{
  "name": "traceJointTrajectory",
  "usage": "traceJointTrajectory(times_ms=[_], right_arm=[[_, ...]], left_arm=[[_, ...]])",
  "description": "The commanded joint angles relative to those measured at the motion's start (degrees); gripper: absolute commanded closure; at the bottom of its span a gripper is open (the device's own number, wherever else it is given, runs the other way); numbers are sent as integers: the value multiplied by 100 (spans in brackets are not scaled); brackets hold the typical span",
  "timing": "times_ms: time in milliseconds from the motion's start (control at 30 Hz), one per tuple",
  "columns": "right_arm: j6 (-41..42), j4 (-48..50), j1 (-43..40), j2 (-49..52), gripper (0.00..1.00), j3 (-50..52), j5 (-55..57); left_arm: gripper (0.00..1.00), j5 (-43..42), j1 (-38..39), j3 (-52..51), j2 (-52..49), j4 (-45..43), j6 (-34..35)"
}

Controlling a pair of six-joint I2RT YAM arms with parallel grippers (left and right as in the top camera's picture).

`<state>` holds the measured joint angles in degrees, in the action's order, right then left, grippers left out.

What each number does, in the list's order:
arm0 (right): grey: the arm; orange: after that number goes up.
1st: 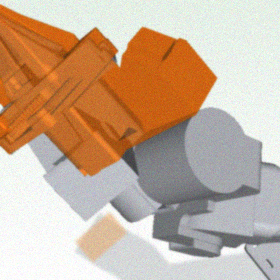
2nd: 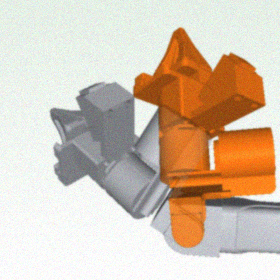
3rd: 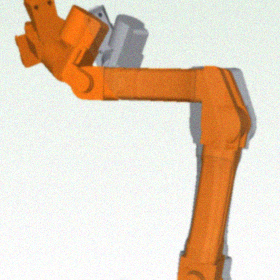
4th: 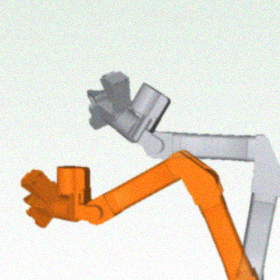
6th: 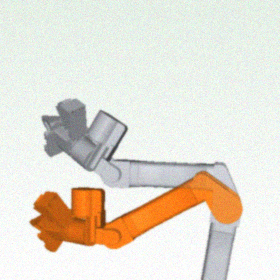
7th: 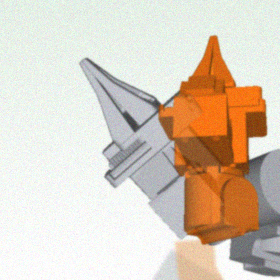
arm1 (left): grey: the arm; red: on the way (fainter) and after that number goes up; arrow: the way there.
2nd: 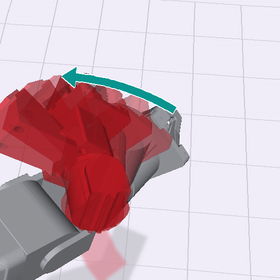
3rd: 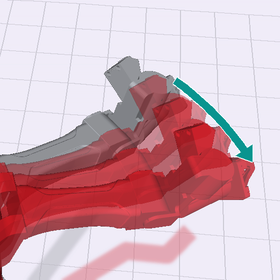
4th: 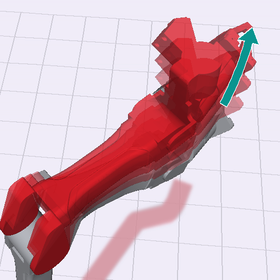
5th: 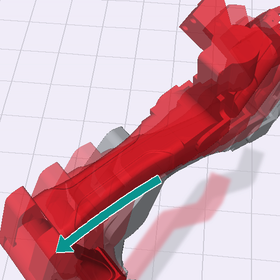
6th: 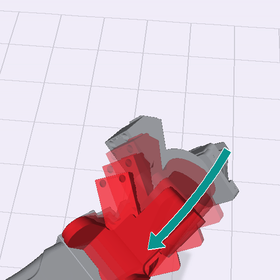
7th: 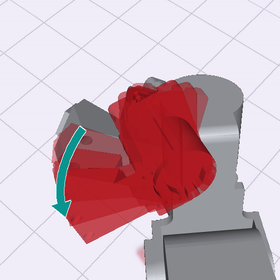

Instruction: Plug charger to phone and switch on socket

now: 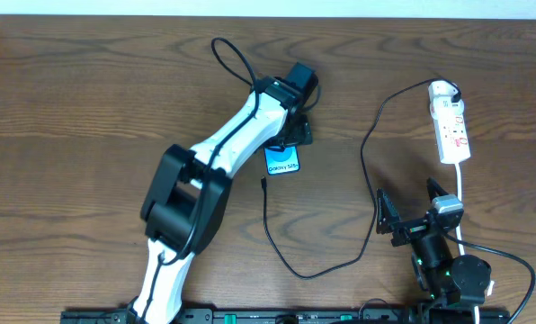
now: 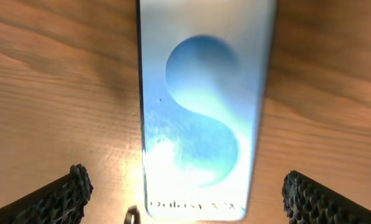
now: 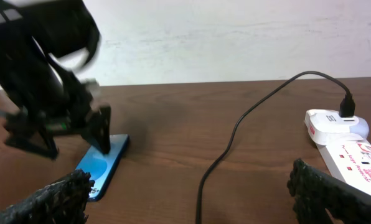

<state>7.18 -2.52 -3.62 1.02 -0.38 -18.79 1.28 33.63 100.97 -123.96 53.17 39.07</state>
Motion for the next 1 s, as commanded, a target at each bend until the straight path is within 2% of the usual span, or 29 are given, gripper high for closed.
traceJointTrajectory(times_ms=[0,200,500,700,967], right_arm=[[48,-28,31,-9,1,7,-63],[48,-28,31,-9,1,7,-63],[48,-28,31,-9,1,7,-66],[48,-28,31,-9,1,7,-66],[48,-28,31,-9,1,7,-63]], left_arm=[[0,483,238,11,402,31,68],[1,887,636,-72,404,-83,63],[0,883,625,-72,402,-184,-166],[1,828,616,-214,402,-203,136],[1,824,463,-601,396,-498,177]])
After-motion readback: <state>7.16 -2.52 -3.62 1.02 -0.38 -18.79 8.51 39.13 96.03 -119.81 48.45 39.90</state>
